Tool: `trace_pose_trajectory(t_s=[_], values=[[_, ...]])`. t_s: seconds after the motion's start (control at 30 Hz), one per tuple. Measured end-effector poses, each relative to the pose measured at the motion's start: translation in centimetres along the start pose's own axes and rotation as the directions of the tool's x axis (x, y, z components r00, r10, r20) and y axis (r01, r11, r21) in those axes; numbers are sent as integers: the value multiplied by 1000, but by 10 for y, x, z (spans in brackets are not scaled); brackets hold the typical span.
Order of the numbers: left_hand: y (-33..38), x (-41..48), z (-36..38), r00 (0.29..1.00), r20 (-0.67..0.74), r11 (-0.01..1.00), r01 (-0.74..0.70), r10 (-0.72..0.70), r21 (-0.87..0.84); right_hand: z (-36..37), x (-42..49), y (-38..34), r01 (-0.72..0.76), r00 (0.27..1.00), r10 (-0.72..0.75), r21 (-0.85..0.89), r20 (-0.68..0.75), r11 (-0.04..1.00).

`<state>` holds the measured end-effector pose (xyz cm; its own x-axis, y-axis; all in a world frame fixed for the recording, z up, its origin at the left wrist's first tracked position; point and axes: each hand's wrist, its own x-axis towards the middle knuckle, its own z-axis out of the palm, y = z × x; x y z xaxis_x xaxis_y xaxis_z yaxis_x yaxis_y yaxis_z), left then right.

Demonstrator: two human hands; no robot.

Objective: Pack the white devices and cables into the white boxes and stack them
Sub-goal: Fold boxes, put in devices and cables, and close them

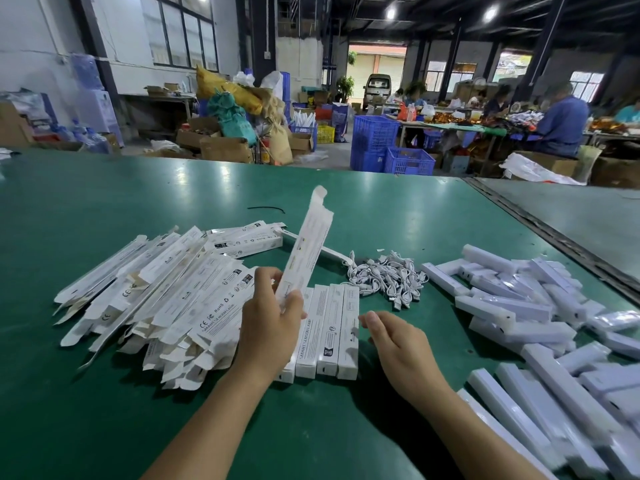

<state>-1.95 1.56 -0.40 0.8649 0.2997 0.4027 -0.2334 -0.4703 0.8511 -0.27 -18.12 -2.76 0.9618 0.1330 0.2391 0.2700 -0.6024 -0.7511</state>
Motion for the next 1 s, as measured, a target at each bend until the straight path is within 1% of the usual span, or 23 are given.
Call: trace_pose_trajectory(t_s=[0.07, 0.13, 0.2, 0.27, 0.3, 0.37, 0.4, 0.43, 0.53, 0.7, 0.77, 0.93, 1.0], values=[[8, -1, -1, 991, 111, 975, 93, -71, -202, 1, -1, -5, 34, 999, -33, 30, -43, 999], [12, -4, -1, 961, 245, 902, 214, -126, -375, 2, -3, -9, 80, 994, -73, 82, -84, 993], [17, -6, -1, 917, 357, 764, 358, -180, -536, 2, -6, -13, 123, 988, -106, 161, -109, 979], [21, -6, -1, 870, 444, 605, 475, -214, -639, 3, -10, -18, 165, 983, -143, 216, -114, 962], [23, -6, 0, 856, 472, 544, 504, -210, -671, 4, -12, -21, 184, 981, -161, 238, -111, 954], [24, -7, 1, 850, 498, 454, 516, -169, -727, 6, -14, -24, 212, 976, -191, 275, -100, 938], [24, -8, 2, 855, 499, 437, 507, -143, -743, 7, -16, -25, 227, 973, -208, 285, -97, 931], [24, -8, 3, 862, 491, 452, 490, -125, -746, 7, -16, -26, 239, 971, -222, 292, -90, 926], [24, -10, 7, 885, 450, 549, 438, -122, -712, 8, -16, -27, 237, 971, -233, 317, -51, 918], [21, -11, 11, 921, 375, 602, 361, -109, -712, 3, -14, -26, 205, 978, -204, 311, -34, 928], [20, -8, 9, 932, 339, 565, 350, -129, -747, 0, -12, -25, 173, 984, -178, 358, -20, 917], [17, -2, 2, 933, 329, 394, 360, -145, -846, -4, -9, -23, 74, 989, -128, 490, 77, 868], [16, -2, 2, 934, 322, 379, 358, -157, -853, -2, -10, -25, 75, 988, -132, 518, 74, 852]])
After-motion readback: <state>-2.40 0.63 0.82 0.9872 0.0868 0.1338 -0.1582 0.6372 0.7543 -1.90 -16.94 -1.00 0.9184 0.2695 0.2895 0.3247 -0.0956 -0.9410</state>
